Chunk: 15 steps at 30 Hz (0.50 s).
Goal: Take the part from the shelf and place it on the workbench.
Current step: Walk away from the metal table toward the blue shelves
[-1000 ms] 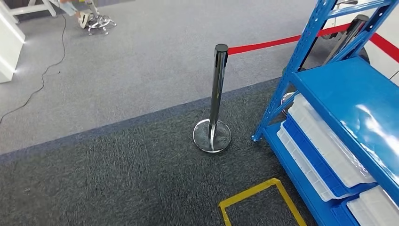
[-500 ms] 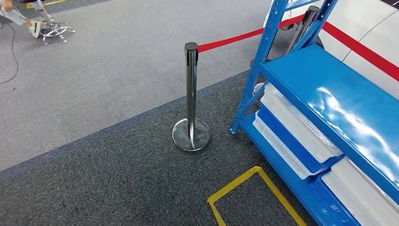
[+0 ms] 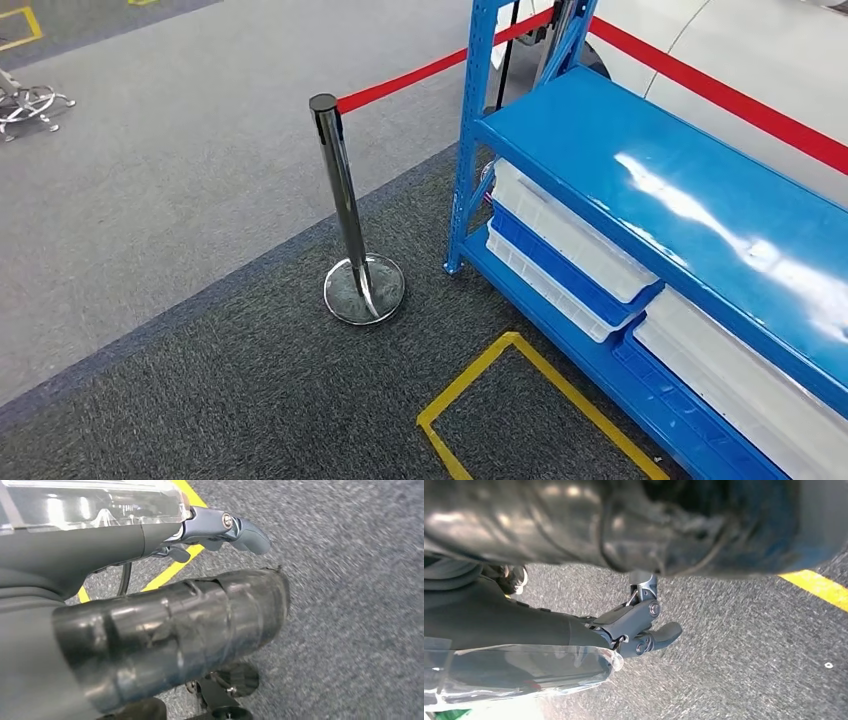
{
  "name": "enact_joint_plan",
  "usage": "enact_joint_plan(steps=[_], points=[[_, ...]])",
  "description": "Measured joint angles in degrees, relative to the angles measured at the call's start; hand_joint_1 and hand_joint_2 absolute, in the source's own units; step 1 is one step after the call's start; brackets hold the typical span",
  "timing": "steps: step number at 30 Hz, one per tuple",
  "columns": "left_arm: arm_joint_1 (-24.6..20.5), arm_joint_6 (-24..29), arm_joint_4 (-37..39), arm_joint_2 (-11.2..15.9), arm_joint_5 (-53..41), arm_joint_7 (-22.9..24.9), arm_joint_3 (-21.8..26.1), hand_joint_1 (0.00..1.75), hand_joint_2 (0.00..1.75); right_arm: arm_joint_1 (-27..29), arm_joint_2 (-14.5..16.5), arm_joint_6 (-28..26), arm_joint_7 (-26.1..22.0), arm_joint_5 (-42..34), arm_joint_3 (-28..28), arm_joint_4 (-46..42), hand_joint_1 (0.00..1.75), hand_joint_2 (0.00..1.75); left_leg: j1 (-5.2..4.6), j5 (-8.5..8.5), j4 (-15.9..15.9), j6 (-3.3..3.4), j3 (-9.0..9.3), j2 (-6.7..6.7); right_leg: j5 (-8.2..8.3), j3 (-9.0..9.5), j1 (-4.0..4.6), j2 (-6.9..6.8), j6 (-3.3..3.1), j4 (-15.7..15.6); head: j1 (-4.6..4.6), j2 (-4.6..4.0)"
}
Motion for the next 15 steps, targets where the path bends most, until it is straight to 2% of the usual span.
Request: enact_joint_plan(steps=[2,3,4,5,6,7,8,9,11,13,14,15], points=[[0.2,0.0,0.0,0.0,0.0,0.1,0.0,0.00,0.00,-0.2,0.0,0.0,0.0,0.0,0.0,0.0,0.00,0.00,0.13,-3.67,6.8,-0.26,-3.20,-2.71,0.18,0.03,-0.04,1.21,-0.46,-0.1,-0.01,0.00],[0.3,0.0,0.0,0.1,0.0,0.1,0.0,0.00,0.00,-0.3,0.0,0.1,-0.1,0.0,0.0,0.0,0.00,0.00,0.12,-5.07,10.6,-0.30,-5.05,-3.14,0.19,-0.01,0.05,1.93,-0.55,0.0,-0.01,0.00],[0.4,-0.1,0.0,0.1,0.0,0.0,0.0,0.00,0.00,-0.3,0.0,0.1,-0.1,0.1,0.0,0.0,0.00,0.00,0.12,-5.49,13.0,-0.28,-6.37,-3.28,0.17,-0.01,0.14,2.71,-0.60,0.0,-0.01,0.00],[0.5,-0.1,0.0,0.1,0.0,0.0,0.0,0.00,0.00,-0.3,0.0,0.2,-0.2,0.1,0.0,0.0,0.00,0.00,0.11,-4.71,13.4,-0.18,-6.83,-3.34,0.15,0.00,0.21,3.55,-0.62,0.1,-0.01,0.00],[0.5,-0.1,0.0,0.2,0.1,-0.1,0.0,0.00,0.00,-0.3,0.0,0.2,-0.2,0.2,0.0,0.0,0.00,0.00,0.11,-2.87,11.6,0.01,-6.32,-3.50,0.11,0.02,0.25,4.41,-0.62,0.3,0.00,-0.01],[0.5,-0.1,0.0,0.2,0.1,-0.2,0.0,0.00,0.00,-0.3,0.0,0.3,-0.2,0.3,0.0,0.0,0.00,0.00,0.10,-0.45,8.2,0.27,-5.07,-4.07,0.05,0.01,0.26,5.24,-0.57,0.4,-0.01,-0.01],[0.4,-0.1,0.0,0.3,0.1,-0.2,0.1,0.00,0.00,-0.3,0.1,0.3,-0.2,0.5,0.0,0.1,0.00,0.00,0.10,1.49,4.5,0.59,-3.65,-5.43,-0.03,-0.07,0.27,5.99,-0.47,0.6,0.02,-0.01],[0.4,-0.1,0.0,0.4,0.1,-0.2,0.1,0.00,0.00,-0.3,0.1,0.4,-0.2,0.6,0.0,0.1,0.00,0.00,0.13,2.72,1.3,0.82,-2.42,-6.70,-0.11,-0.26,0.27,6.71,-0.27,0.9,0.01,-0.01],[0.4,-0.1,0.0,0.5,0.1,-0.2,0.1,0.00,0.00,-0.4,0.2,0.6,-0.2,0.7,0.0,0.2,0.00,0.00,0.01,3.08,-1.4,1.08,-1.38,-8.27,-0.05,-0.78,0.06,7.86,0.38,1.1,0.02,0.01],[0.3,-0.1,0.0,0.5,0.1,-0.1,0.2,0.00,0.00,-0.2,0.2,0.8,-0.2,0.8,0.0,0.3,0.00,0.00,0.04,3.33,-2.0,1.43,-1.12,-7.17,0.14,-1.11,-0.20,8.75,1.17,1.1,0.00,0.00],[0.3,-0.1,0.0,0.5,0.1,-0.1,0.2,0.00,0.00,-0.1,0.2,0.8,-0.2,0.8,0.0,0.4,0.00,0.00,0.16,3.56,-2.4,1.75,-0.94,-6.50,-0.14,-1.32,-0.11,8.08,1.47,1.5,0.02,-0.01],[0.3,-0.1,0.0,0.5,0.1,-0.1,0.2,0.00,0.00,-0.1,0.2,0.8,-0.2,0.8,0.0,0.4,0.00,0.00,0.30,3.81,-2.9,2.14,-0.76,-5.73,-1.03,-1.96,0.00,6.74,1.71,2.7,0.09,-0.01]])
